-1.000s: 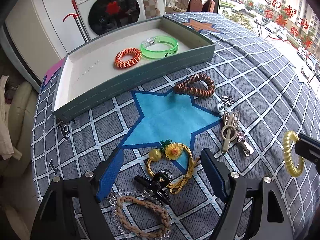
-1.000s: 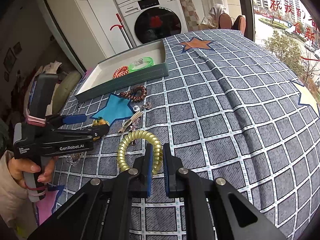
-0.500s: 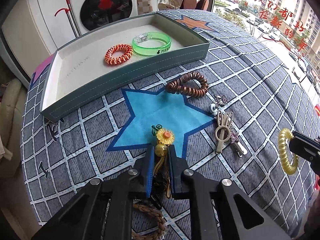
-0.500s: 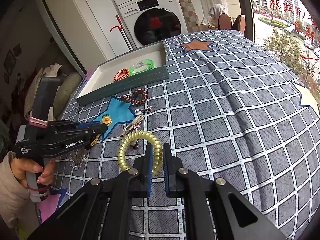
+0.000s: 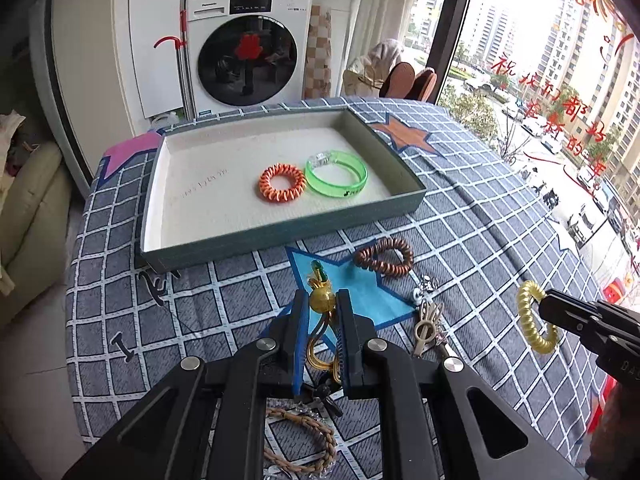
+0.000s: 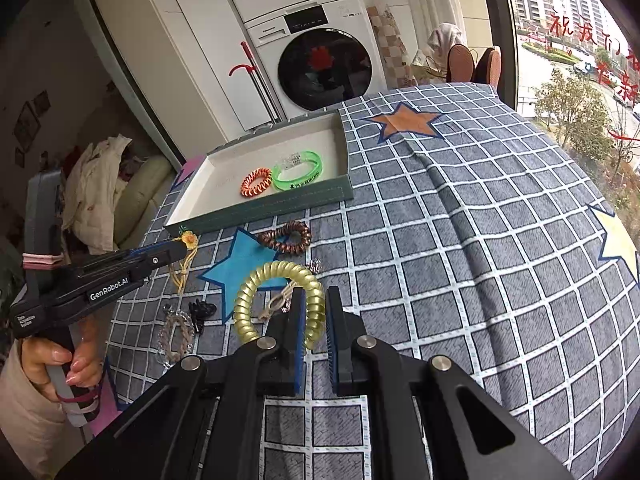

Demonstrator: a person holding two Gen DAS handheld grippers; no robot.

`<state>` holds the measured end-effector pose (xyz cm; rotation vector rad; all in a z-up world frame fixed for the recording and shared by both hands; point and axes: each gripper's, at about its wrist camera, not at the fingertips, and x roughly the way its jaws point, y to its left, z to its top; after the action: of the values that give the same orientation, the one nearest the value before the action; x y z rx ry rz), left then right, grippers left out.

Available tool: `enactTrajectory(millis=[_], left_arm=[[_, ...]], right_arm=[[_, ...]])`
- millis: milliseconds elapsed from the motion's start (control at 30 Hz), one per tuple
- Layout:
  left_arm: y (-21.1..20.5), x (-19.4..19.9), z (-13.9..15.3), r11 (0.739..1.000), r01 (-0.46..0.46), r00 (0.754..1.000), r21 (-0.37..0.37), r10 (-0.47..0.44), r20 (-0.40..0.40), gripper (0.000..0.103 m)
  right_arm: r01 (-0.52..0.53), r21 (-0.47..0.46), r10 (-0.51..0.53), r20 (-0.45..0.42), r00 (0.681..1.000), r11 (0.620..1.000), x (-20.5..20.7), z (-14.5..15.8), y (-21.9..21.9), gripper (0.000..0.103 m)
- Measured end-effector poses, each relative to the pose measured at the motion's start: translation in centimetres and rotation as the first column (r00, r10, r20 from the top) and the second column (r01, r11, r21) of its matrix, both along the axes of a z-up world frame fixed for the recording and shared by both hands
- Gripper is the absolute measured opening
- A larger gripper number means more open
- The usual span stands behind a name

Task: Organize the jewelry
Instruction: 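Carry the yellow hair tie with the left tool while the right tool carries the yellow coil to the tray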

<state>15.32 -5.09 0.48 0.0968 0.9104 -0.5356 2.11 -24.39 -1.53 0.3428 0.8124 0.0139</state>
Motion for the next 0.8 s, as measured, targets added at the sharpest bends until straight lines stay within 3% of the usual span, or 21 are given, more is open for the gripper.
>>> enactTrajectory(millis=[367,800], left_arm=[[0.9,4.9,2.9,0.997,-0.065,0.996,-0.051,0.068,0.062,0.033],[1.0,14.0,-1.3,0.983,-0.178,0.983,0.045,0.175,0.049,0.033]], right_arm=[[-0.058,-0.051,0.058,0.004,0.998,0.997,7.8,2.8,0.7,0.01],[-0.082,-0.109,0.075,-0.069,0.995,0.991,19.9,-0.2,1.6,0.01]])
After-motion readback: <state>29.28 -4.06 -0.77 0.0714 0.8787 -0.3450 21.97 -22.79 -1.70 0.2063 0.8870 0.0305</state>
